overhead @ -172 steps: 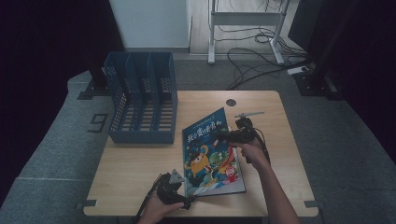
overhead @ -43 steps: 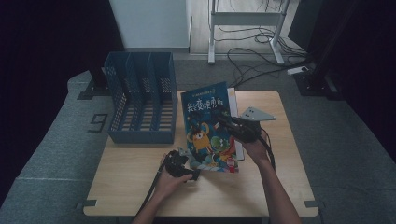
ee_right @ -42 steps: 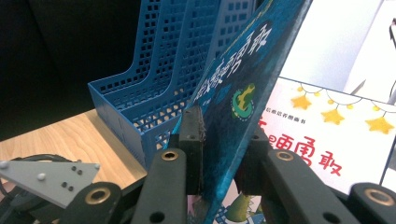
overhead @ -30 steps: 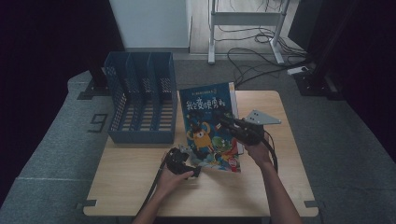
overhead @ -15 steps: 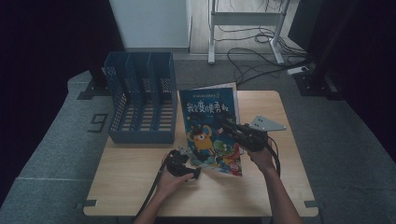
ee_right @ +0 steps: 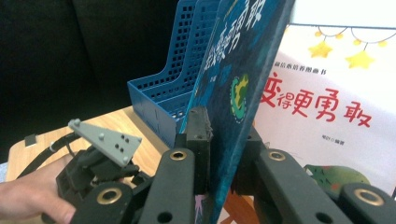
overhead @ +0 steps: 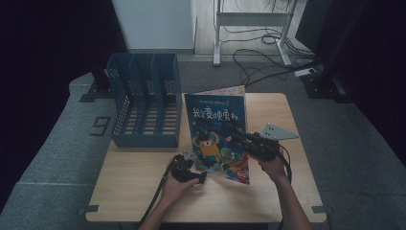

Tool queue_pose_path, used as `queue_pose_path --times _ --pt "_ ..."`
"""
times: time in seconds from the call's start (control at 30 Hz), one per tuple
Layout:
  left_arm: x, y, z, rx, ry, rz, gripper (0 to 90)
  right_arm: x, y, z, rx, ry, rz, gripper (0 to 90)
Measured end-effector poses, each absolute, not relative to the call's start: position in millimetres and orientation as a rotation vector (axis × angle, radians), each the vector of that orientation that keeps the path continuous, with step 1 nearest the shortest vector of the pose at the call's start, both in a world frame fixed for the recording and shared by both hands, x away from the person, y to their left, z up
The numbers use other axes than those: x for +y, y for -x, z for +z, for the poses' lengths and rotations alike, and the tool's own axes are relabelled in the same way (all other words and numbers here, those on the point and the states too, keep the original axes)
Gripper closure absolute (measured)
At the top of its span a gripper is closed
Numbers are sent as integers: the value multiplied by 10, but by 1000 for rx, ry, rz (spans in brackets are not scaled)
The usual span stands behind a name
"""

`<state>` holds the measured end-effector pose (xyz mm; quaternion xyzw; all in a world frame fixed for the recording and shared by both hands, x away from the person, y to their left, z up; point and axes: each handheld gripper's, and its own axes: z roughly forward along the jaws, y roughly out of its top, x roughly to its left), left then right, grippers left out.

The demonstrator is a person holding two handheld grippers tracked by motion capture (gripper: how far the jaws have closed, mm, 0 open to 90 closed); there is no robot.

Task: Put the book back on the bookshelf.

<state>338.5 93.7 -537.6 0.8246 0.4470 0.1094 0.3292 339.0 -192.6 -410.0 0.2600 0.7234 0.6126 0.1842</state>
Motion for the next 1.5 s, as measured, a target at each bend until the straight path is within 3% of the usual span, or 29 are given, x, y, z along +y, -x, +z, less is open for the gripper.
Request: queue_pose_path --times 0.9,1.5 --pt "1076 -3321 -5055 1079 -2058 330 141 -2200 -2887 -4372 2056 -738 1697 784" --pt "1025 -3292 -4821 1017 -2024 388 169 -2352 -2902 -4540 2062 -769 1679 721"
